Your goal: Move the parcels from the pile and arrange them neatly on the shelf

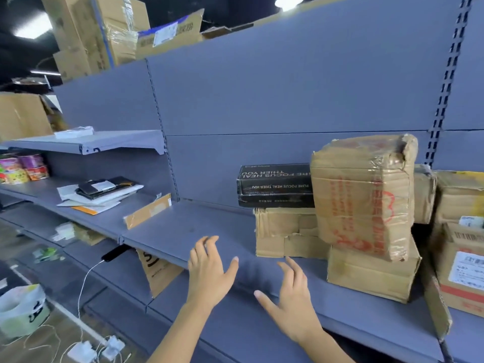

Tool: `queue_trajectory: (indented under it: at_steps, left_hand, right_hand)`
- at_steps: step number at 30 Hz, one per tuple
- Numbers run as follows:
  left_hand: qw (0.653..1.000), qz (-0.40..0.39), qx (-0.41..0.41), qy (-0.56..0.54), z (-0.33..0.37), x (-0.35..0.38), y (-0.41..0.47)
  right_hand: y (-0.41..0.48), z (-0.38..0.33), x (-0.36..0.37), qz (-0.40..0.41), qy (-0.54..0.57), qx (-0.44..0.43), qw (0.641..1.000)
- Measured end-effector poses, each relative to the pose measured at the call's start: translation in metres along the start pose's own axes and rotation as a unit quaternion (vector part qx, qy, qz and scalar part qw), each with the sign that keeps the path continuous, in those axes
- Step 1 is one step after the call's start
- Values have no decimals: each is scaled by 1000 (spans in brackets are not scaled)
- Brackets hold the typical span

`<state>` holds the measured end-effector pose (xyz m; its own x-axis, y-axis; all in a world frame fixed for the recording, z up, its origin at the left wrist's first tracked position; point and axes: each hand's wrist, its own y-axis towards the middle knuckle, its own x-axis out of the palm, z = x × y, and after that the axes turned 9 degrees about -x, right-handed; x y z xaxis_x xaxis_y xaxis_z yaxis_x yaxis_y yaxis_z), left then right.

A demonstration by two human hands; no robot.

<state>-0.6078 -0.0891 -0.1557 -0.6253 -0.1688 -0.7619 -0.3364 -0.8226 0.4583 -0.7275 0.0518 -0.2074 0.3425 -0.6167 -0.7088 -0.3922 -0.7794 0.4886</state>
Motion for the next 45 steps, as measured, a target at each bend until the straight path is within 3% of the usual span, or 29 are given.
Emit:
queue_trajectory:
  at_steps: [4, 9, 14, 18, 22, 27, 32, 36, 45]
  left_hand:
    - [999, -12, 16, -49, -9, 10, 34]
    - [997, -7, 18, -73, -12, 12, 81]
    - [992, -22, 54, -108, -8, 3, 140]
    - [959, -105, 47, -260, 7, 5, 194]
    - [885, -218, 25, -412, 24, 24, 222]
    - [858, -342, 98, -372, 27, 55, 234]
    - [810, -409, 157, -389, 29, 66, 246]
    - [781, -434, 174, -414, 30, 72, 255]
    - [763, -430, 187, -444, 27, 88, 251]
  right_hand:
    - [31, 0, 15, 24, -44, -15, 999]
    - [88, -4, 34, 116, -108, -81, 984]
    - [169, -14, 35, 235, -163, -185, 940]
    - [217, -8, 5, 310, -238, -268, 881]
    - [230, 12, -11, 328, -263, -226, 878]
    - [231, 24, -9, 264, -332, -199, 884]
    - [230, 23, -4, 253, -353, -158, 887]
    - [231, 18, -3, 260, -352, -148, 887]
    - [230, 0, 2, 291, -323, -88, 896]
